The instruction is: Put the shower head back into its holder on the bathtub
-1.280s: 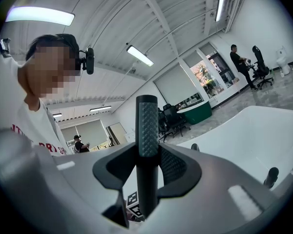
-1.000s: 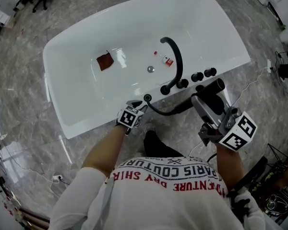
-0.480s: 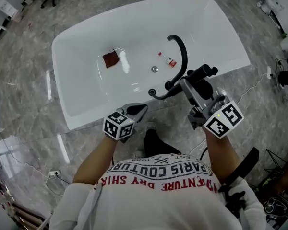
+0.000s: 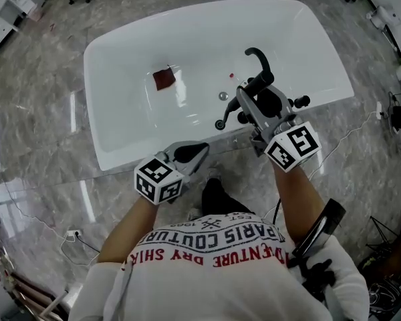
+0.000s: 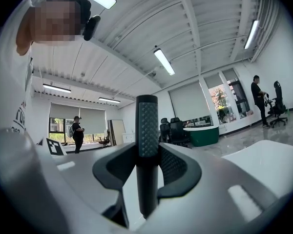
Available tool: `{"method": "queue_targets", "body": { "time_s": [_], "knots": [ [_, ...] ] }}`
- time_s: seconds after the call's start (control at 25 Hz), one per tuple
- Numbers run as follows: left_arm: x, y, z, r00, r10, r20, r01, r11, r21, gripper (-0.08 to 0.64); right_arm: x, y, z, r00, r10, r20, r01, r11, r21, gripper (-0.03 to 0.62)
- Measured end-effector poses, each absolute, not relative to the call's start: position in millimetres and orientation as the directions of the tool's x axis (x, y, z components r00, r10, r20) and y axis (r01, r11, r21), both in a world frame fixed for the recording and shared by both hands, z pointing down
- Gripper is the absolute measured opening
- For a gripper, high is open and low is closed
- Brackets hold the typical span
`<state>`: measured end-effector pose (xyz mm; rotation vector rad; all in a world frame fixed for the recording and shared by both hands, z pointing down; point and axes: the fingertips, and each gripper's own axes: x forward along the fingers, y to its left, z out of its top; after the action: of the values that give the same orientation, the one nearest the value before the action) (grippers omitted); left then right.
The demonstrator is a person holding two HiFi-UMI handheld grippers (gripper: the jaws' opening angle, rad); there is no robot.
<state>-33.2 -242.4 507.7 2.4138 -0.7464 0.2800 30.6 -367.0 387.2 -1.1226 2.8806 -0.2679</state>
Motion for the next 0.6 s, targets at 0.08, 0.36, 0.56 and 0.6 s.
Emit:
{"method": "queue_targets", "body": {
  "time_s": [0.08,0.36,0.56,0.6],
  "knots": [
    [-33,-241,506,0.817,-0.453,0.358,-0.576,-0.665,0.475,0.002,27,-369,395,-0.743,-0.668,0.037,-0.664,0.728,-0.170,0.137],
    [-39,-245,507,0.808,-0.460,0.369,-0.589,-0.658,0.469,0.002,17,-371,453,-0.737,-0.668,0.107,-0.672,0.706,-0.223,0.137],
    [-44,-248,519,0.805,-0.459,0.376,-0.593,-0.646,0.481,0.002,15,-372,512,-0.719,-0.664,0.205,-0.694,0.680,-0.235,0.138],
    [-45,-249,521,0.804,-0.459,0.377,-0.594,-0.645,0.482,0.002,15,-372,523,-0.715,-0.662,0.224,-0.699,0.675,-0.236,0.138]
  ]
}}
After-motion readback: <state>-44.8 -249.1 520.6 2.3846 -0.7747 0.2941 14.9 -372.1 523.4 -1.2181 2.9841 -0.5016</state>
